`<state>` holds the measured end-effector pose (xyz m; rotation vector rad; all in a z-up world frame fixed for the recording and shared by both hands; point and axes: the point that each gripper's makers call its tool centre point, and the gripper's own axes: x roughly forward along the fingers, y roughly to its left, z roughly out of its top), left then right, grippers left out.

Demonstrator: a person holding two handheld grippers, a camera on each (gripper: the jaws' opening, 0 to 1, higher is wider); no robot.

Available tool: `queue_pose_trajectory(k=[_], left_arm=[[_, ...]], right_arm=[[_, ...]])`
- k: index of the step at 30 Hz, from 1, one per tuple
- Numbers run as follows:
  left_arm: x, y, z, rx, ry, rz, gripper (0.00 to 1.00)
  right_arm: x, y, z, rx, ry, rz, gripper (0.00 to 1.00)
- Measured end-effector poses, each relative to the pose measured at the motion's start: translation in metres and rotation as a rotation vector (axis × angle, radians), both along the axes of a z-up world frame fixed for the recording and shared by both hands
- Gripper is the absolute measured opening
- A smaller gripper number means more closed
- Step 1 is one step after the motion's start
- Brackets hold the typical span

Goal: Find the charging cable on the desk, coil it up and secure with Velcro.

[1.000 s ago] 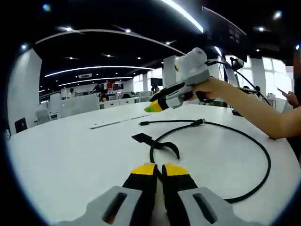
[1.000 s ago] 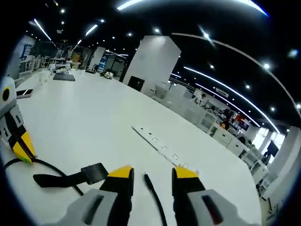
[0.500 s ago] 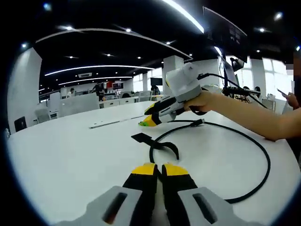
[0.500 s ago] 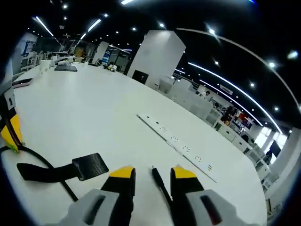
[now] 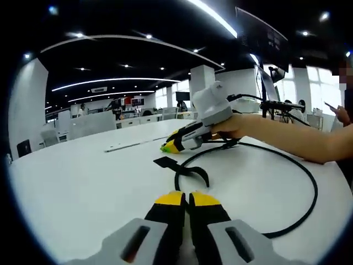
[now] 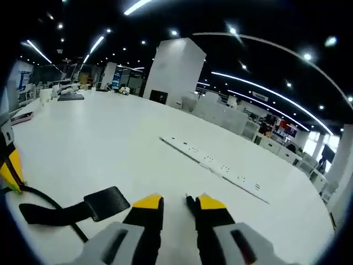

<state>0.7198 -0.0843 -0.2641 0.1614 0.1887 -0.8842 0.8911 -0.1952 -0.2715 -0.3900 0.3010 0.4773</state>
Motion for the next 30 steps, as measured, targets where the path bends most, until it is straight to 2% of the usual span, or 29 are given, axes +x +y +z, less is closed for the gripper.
queue_pose_trajectory(k=[3, 8, 12, 17, 19, 20, 26, 30], left_arm=[[0.000, 0.000, 0.000, 0.001, -0.001, -0.001, 0.05], [0.000, 0.000, 0.000, 0.003, -0.005, -0.002, 0.04], [-0.001, -0.001, 0.000, 0.003, -0.008, -0.004, 0.04], [0.000, -0.002, 0.000, 0.004, -0.014, -0.005, 0.04], [0.000, -0.002, 0.000, 0.004, -0.014, -0.005, 0.04], [0.000, -0.001, 0.001, 0.003, -0.013, -0.005, 0.04], [0.000, -0.001, 0.001, 0.005, -0.014, -0.003, 0.05], [0.001, -0.001, 0.001, 0.009, -0.019, 0.001, 0.05]], right_arm=[[0.000, -0.001, 0.001, 0.006, 0.000, -0.002, 0.27], [0.002, -0.007, 0.002, -0.034, -0.024, -0.009, 0.28], [0.002, -0.006, -0.001, 0.064, 0.006, -0.028, 0.25], [0.004, -0.010, -0.002, 0.031, -0.001, -0.048, 0.20], [0.003, -0.016, -0.003, -0.090, -0.025, -0.054, 0.13], [0.003, -0.013, -0.003, -0.098, -0.033, -0.042, 0.13], [0.003, -0.016, -0.003, -0.066, -0.019, -0.052, 0.12], [0.003, -0.031, -0.002, -0.076, -0.002, -0.090, 0.11]])
